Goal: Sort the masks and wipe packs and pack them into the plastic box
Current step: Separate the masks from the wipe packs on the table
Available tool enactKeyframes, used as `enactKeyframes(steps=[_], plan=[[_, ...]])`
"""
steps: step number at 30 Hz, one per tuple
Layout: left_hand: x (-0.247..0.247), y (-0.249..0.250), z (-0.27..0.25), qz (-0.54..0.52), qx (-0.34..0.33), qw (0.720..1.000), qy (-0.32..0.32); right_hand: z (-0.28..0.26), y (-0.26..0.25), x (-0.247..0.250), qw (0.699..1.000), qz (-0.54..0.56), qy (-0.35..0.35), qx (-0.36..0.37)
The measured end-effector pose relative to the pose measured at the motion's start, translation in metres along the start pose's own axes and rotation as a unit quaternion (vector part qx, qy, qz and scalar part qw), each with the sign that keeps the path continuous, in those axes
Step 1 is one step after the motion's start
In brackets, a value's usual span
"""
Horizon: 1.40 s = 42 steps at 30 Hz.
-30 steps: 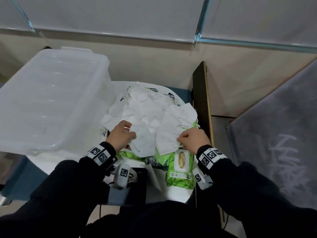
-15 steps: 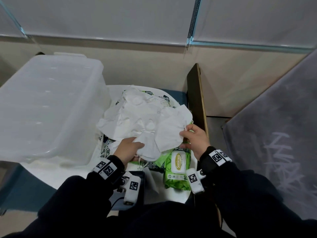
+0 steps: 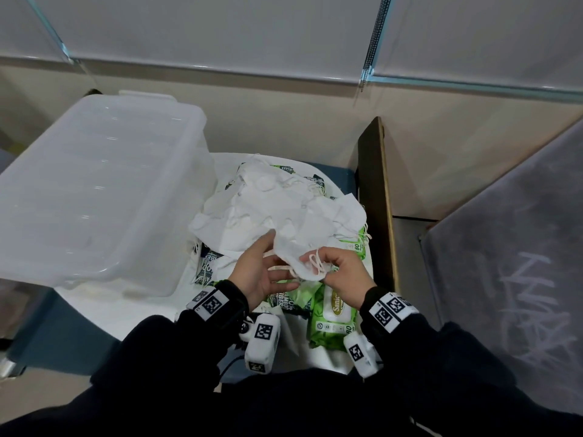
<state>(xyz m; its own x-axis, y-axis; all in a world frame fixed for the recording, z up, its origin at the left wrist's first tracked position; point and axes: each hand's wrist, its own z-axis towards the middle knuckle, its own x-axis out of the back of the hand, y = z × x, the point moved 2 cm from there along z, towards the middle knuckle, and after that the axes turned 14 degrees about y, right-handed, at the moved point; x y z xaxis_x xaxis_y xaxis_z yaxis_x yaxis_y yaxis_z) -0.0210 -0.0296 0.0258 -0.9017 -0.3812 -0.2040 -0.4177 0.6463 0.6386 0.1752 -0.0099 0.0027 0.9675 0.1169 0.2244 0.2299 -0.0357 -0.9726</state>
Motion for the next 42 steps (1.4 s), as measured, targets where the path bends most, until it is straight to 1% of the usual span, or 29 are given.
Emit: enactKeyframes(steps=[3,5,6,7,9,10,12,14,16,18,19,20,22,24,25,27,28,30,32,35,36,38,39,40,41,42], plan=[[0.000,0.002,0.004,0.096,-0.048,0.994,0.002,-0.005,-0.002,0.006,0.998,-0.031,-0.049,0.031],[0.003,0.001,0.012,0.154,-0.089,0.984,0.020,-0.010,-0.006,0.012,0.995,-0.044,-0.077,0.036],[0.006,0.002,0.015,0.169,-0.107,0.979,0.033,-0.012,-0.008,0.015,0.996,-0.029,-0.084,0.029],[0.009,0.004,0.019,0.173,-0.121,0.976,0.046,-0.016,-0.011,0.017,0.997,0.008,-0.082,0.008],[0.015,0.008,0.022,0.159,-0.136,0.975,0.074,-0.021,-0.019,0.023,0.989,0.117,-0.070,-0.056],[0.018,0.011,0.022,0.149,-0.143,0.975,0.081,-0.022,-0.021,0.025,0.979,0.171,-0.060,-0.090],[0.022,0.015,0.021,0.148,-0.172,0.969,0.093,-0.021,-0.022,0.027,0.965,0.216,-0.007,-0.147],[0.024,0.017,0.019,0.160,-0.214,0.959,0.095,-0.017,-0.017,0.025,0.960,0.199,0.064,-0.188],[0.024,0.020,0.016,0.172,-0.266,0.944,0.094,-0.010,-0.009,0.022,0.955,0.159,0.127,-0.216],[0.025,0.023,0.011,0.184,-0.299,0.931,0.097,-0.004,-0.005,0.018,0.949,0.130,0.164,-0.236],[0.027,0.025,0.010,0.192,-0.313,0.925,0.098,-0.002,-0.005,0.014,0.951,0.122,0.160,-0.235],[0.027,0.026,0.008,0.201,-0.323,0.920,0.096,0.000,-0.009,0.009,0.957,0.114,0.139,-0.229],[0.028,0.027,0.006,0.216,-0.338,0.912,0.086,0.001,-0.024,-0.007,0.968,0.123,0.077,-0.206],[0.030,0.027,0.002,0.229,-0.350,0.905,0.081,0.003,-0.033,-0.026,0.966,0.170,0.025,-0.195],[0.032,0.027,0.002,0.230,-0.354,0.903,0.076,0.005,-0.033,-0.035,0.959,0.194,0.006,-0.205],[0.038,0.028,0.002,0.219,-0.351,0.907,0.073,0.005,-0.032,-0.049,0.945,0.206,-0.028,-0.252],[0.044,0.029,0.004,0.212,-0.344,0.911,0.076,0.004,-0.031,-0.054,0.941,0.189,-0.048,-0.275],[0.061,0.030,0.008,0.194,-0.331,0.919,0.088,0.000,-0.028,-0.062,0.943,0.136,-0.053,-0.299],[0.079,0.030,0.013,0.163,-0.297,0.937,0.086,-0.004,-0.025,-0.066,0.946,0.117,-0.025,-0.302],[0.108,0.026,0.019,0.128,-0.223,0.963,0.085,-0.012,-0.028,-0.071,0.931,0.154,0.019,-0.330],[0.116,0.024,0.022,0.120,-0.196,0.970,0.079,-0.016,-0.029,-0.073,0.919,0.182,0.043,-0.347],[0.127,0.018,0.024,0.097,-0.147,0.983,0.054,-0.023,-0.033,-0.080,0.877,0.281,0.095,-0.378],[0.129,0.015,0.023,0.091,-0.129,0.987,0.039,-0.027,-0.036,-0.086,0.858,0.327,0.111,-0.381],[0.129,0.012,0.020,0.086,-0.119,0.989,0.026,-0.031,-0.036,-0.092,0.849,0.348,0.121,-0.379],[0.128,0.011,0.017,0.080,-0.114,0.990,0.016,-0.034,-0.038,-0.100,0.854,0.341,0.122,-0.373],[0.127,0.011,0.013,0.069,-0.108,0.992,0.007,-0.037,-0.037,-0.107,0.873,0.305,0.122,-0.362]])
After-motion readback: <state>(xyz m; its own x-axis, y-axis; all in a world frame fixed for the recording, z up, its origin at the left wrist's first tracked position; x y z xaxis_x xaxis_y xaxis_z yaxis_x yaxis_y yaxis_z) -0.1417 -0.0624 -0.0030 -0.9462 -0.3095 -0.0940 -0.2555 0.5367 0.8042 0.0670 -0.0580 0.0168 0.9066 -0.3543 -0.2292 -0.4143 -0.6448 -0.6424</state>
